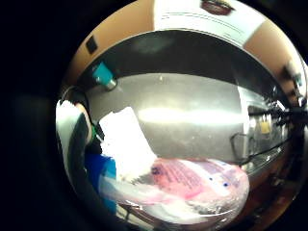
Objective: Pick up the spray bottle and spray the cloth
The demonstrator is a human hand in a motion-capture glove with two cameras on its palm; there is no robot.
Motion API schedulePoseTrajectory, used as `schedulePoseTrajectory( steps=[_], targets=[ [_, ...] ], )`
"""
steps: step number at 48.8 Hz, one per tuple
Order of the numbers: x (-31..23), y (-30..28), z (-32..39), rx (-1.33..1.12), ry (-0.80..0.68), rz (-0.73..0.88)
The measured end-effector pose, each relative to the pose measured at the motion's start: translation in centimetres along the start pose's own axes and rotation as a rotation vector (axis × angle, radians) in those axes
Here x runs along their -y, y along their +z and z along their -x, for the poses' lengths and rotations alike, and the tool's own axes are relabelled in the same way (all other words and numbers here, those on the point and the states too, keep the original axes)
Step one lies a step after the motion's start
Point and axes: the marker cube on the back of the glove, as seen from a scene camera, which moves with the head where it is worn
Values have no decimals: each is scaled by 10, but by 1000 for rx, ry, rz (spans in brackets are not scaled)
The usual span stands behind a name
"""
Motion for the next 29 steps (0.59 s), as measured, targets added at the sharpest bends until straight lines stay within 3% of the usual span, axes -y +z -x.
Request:
schedulePoseTrajectory(
  steps=[17, 29],
  targets=[
    [-3, 21, 80, -436, -313, 270],
    [-7, 48, 102, -557, -377, 345]
  ],
)
